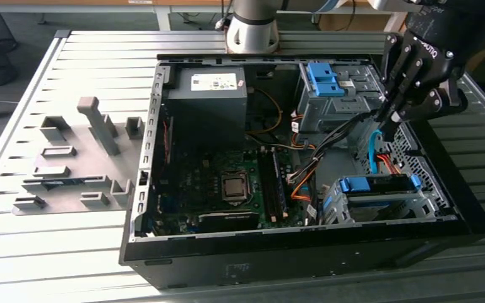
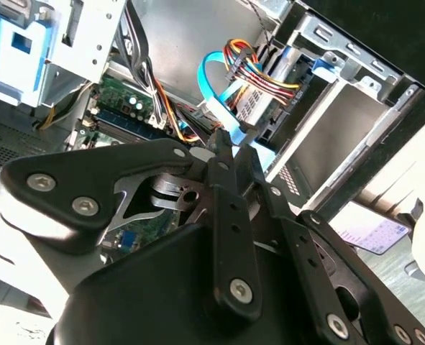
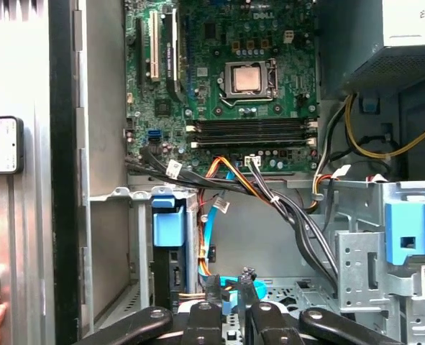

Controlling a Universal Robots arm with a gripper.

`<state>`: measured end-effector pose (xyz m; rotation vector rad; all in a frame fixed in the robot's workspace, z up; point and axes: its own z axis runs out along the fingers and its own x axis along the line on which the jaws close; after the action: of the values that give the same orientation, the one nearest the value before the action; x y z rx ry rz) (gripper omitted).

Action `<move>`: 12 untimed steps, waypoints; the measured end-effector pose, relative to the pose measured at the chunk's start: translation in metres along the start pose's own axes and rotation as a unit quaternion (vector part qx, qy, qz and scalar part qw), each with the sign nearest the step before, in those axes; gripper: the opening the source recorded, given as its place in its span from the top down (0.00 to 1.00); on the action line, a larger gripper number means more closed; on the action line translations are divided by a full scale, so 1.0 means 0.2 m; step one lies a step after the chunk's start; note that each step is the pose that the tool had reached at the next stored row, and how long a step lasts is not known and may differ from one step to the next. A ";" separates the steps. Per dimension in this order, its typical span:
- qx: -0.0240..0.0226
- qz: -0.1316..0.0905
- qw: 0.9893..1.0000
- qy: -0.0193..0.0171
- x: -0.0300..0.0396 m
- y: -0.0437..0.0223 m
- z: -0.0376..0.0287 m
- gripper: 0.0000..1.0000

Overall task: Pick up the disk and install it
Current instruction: 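Insert the second disk wire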

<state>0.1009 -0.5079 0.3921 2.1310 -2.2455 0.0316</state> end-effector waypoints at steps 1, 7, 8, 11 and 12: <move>0.000 0.000 1.000 0.002 -0.004 0.000 0.002 0.76; 0.001 0.000 1.000 0.018 -0.032 -0.005 0.035 0.76; 0.001 0.000 1.000 0.019 -0.034 -0.008 0.041 0.76; 0.001 0.001 1.000 0.029 -0.036 -0.011 0.058 0.76; 0.002 0.001 0.999 0.032 -0.037 -0.012 0.062 0.76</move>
<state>0.1034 -0.5013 0.3793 2.0989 -2.2132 0.1018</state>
